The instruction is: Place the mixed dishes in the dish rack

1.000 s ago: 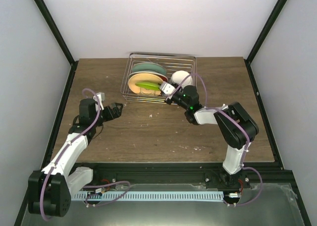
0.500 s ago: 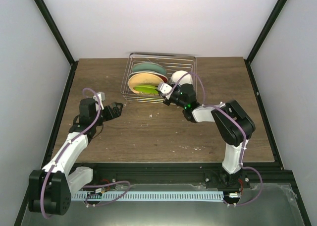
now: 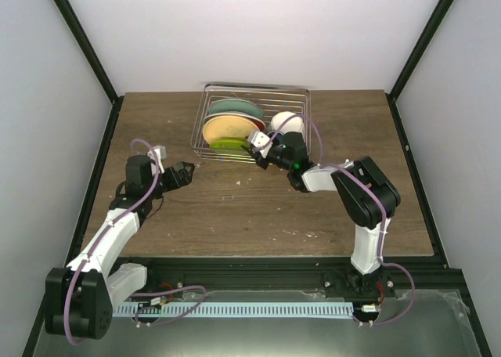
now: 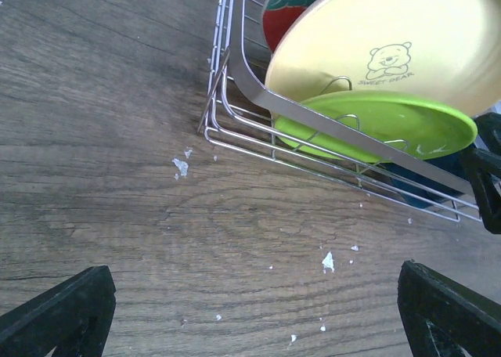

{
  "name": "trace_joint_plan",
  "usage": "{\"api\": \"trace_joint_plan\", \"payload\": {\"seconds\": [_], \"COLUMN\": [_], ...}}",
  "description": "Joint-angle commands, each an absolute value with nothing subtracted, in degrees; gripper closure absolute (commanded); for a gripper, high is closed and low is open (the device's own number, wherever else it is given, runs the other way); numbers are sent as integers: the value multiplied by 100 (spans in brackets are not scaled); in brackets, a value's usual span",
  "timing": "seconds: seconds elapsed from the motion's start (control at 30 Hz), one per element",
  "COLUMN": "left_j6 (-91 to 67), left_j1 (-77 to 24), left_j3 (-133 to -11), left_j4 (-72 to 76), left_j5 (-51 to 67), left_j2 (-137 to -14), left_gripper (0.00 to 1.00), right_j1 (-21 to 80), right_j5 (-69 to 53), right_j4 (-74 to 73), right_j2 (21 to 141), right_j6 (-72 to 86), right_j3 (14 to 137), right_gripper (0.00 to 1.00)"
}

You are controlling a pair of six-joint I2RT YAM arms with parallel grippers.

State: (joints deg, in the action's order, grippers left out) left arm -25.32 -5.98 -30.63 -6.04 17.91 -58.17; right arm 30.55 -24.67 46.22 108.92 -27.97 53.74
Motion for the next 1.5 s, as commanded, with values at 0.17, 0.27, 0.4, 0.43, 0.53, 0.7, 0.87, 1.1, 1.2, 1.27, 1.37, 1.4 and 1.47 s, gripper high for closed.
{"api": "trace_joint_plan", "payload": {"seconds": [0.17,0.27,0.4,0.43,0.53,0.7,0.87,1.1,1.2,1.27,1.37,1.4,1.47], "left_j6": [-2651,-2713,-2836,-2879,-3031,-3238,-3371,-3997,-4240,-4390,-4524,-4527,-4465], "left_j1": [-580,-579,-573,-579,-580,-575,-574,-584,-641,-745,-885,-909,-923], "left_j3": [-3116,-3114,-3145,-3166,-3228,-3481,-3965,-3741,-3396,-3267,-3266,-3300,-3372], "left_j4": [-558,-644,-775,-793,-835,-1188,-1773,-1993,-1988,-2094,-2394,-2486,-2598], "left_j5": [1892,1728,1431,1405,1411,1237,654,160,-144,-628,-1263,-1387,-1491], "left_j2": [-5628,-5591,-5648,-5670,-5749,-5944,-6138,-5838,-5444,-5162,-4852,-4798,-4771], "left_gripper": [0,0,0,0,0,0,0,0,0,0,0,0,0], "right_j1": [3036,3032,3033,3032,3032,3017,2523,575,207,201,174,154,98], "right_j5": [-2404,-2253,-1898,-1783,-1430,-456,42,-551,-638,-489,-239,-204,-206], "right_j4": [4402,4046,3183,2959,2339,1962,1044,209,247,185,140,204,309], "right_j2": [10429,10033,9499,9359,8936,8101,7242,6206,5904,5852,5767,5666,5566], "right_j6": [-2504,-2311,-2032,-1985,-1829,-1385,-645,886,1234,1307,1476,1537,1624], "right_j3": [5278,5135,5109,5110,5043,4626,4452,3985,3642,3552,3460,3385,3266], "right_gripper": [64,63,46,39,11,0,0,0,0,0,0,0,0]}}
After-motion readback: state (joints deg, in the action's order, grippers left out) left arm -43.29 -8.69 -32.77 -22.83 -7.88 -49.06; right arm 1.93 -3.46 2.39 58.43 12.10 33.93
